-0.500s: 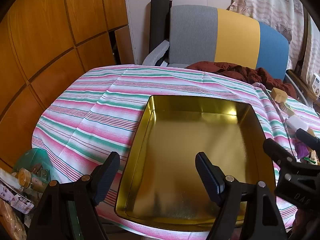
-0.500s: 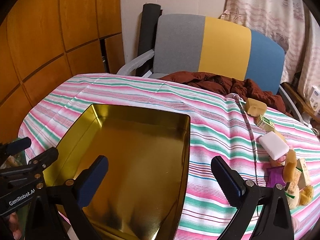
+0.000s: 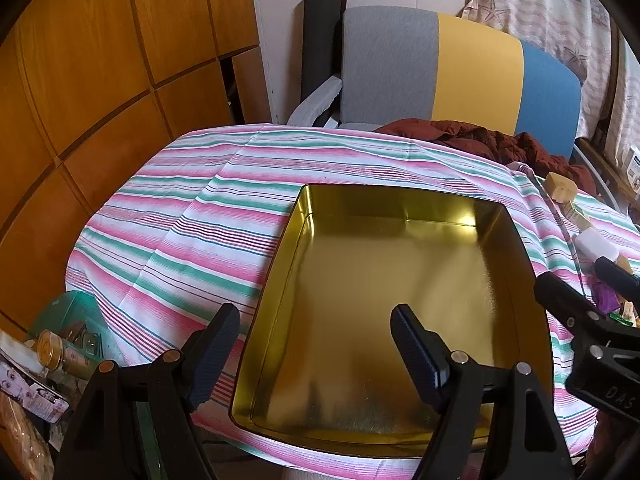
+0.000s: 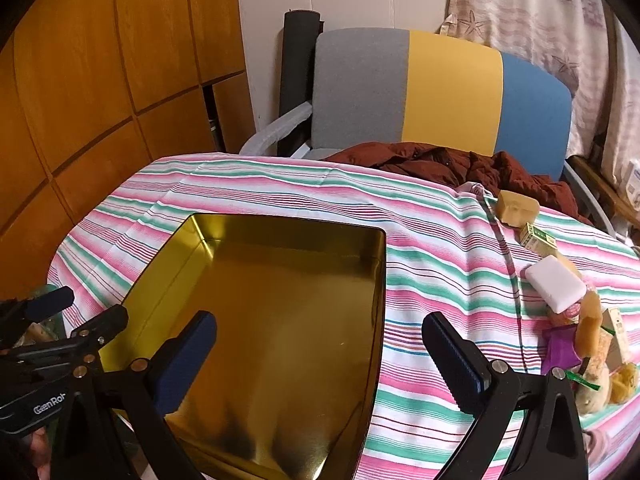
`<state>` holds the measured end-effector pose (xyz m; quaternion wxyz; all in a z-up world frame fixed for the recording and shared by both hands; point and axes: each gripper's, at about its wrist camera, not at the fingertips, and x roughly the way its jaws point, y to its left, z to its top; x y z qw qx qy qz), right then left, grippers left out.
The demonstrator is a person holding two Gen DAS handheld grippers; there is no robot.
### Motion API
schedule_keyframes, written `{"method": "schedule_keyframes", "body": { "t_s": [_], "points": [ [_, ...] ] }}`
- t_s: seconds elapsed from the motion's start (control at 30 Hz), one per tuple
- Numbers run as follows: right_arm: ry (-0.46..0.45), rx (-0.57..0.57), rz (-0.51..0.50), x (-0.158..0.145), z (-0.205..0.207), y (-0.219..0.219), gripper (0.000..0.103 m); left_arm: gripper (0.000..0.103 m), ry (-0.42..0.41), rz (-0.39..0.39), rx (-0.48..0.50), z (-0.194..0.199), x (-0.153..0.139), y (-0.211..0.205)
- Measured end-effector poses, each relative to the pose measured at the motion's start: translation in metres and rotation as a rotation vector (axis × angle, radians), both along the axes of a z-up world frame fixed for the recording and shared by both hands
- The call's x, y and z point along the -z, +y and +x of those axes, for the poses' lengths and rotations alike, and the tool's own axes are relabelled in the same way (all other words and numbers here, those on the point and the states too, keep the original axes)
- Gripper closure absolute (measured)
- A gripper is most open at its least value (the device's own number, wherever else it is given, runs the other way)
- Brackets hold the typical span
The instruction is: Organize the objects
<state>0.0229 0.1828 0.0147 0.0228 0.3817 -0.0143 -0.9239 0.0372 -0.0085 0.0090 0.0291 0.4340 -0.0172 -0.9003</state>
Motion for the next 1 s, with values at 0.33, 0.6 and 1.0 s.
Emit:
{"method": "schedule_keyframes", "body": {
  "t_s": [0.33,0.6,1.0],
  "points": [
    [0.035,0.043,-0.038,-0.008,0.031,0.044,0.001,0.025,-0.12,0.125,0.068,-0.005,0.02,0.027],
    [0.026,0.16,-0.037,-0.003,0.068,0.113,0.0,0.025,-0.191,0.32,0.295,0.003,0.029,0.085],
    [-0.075,0.536,0.038,0.007,0.121,0.282,0.0,0.024,-0.196,0.352,0.628,0.029,0.023,0.194]
  ]
}}
